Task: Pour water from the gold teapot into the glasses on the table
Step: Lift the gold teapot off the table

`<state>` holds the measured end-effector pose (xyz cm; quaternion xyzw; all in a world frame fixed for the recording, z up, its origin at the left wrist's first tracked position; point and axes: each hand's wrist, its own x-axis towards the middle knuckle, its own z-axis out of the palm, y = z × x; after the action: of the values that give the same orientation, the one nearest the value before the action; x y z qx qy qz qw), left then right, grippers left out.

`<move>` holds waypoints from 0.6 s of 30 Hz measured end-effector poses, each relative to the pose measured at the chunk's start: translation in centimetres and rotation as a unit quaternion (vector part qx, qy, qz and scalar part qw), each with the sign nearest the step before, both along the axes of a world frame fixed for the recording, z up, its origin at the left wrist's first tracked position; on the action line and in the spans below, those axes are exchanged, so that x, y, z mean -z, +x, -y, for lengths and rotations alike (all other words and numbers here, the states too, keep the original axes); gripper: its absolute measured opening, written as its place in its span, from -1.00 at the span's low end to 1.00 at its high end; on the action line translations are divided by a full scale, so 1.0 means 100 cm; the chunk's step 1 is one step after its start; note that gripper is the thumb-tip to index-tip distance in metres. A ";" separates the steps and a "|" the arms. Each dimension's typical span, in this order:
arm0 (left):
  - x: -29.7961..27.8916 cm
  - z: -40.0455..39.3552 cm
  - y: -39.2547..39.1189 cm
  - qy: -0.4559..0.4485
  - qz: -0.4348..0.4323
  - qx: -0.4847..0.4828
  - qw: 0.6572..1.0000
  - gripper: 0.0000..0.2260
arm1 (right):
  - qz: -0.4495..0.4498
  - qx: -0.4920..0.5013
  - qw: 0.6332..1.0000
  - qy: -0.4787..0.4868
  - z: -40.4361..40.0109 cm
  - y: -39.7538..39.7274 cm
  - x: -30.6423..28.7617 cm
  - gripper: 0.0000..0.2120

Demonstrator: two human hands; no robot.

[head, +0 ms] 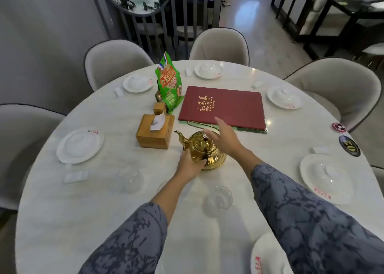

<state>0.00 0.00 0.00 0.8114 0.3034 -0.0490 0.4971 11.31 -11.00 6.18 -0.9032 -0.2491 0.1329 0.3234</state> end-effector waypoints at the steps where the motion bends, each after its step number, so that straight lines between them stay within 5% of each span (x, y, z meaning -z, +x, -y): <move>1: 0.002 0.002 0.004 -0.002 -0.012 -0.003 1.000 -0.22 | -0.004 0.000 1.000 0.016 -0.005 0.004 0.002 -0.31; 4: 0.004 0.007 0.013 -0.042 -0.028 -0.032 0.998 -0.11 | -0.016 0.013 0.999 0.049 -0.015 0.015 0.006 -0.51; 18: 0.014 0.012 0.031 -0.283 -0.013 -0.258 0.923 -0.11 | -0.167 0.098 0.963 0.188 -0.018 0.026 0.016 -0.49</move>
<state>3.15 -1.15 -1.37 0.5294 0.4824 -0.0133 0.6977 13.89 -9.22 4.54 -0.8111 -0.1222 0.2001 0.5358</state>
